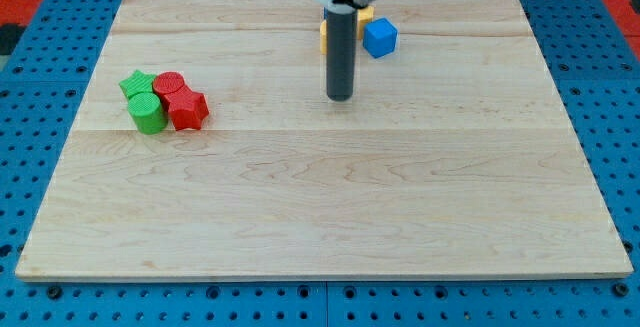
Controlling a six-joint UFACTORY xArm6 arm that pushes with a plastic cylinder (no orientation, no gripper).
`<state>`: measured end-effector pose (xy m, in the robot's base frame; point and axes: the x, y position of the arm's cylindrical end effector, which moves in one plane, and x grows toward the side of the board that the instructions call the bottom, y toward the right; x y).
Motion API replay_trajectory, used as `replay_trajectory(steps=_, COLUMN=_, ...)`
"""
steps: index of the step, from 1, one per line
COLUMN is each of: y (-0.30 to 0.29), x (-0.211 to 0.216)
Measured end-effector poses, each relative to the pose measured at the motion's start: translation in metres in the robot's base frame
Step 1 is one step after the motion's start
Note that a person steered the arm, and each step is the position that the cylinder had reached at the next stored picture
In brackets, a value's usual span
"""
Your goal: Slide the yellow heart to the yellow hexagon
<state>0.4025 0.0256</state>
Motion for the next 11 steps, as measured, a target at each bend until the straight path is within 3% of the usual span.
replay_trajectory(steps=1, y=0.001, x=0.043)
replay_trajectory(steps=2, y=0.001, x=0.049)
replay_trajectory(steps=5, y=-0.088, x=-0.037)
replay_trajectory(steps=6, y=-0.147, x=-0.037)
replay_trajectory(steps=7, y=-0.151, x=-0.043)
replay_trajectory(steps=8, y=-0.148, x=-0.077)
replay_trajectory(steps=9, y=-0.066, x=-0.104)
replay_trajectory(steps=10, y=-0.032, x=-0.122)
replay_trajectory(steps=11, y=-0.034, x=-0.137)
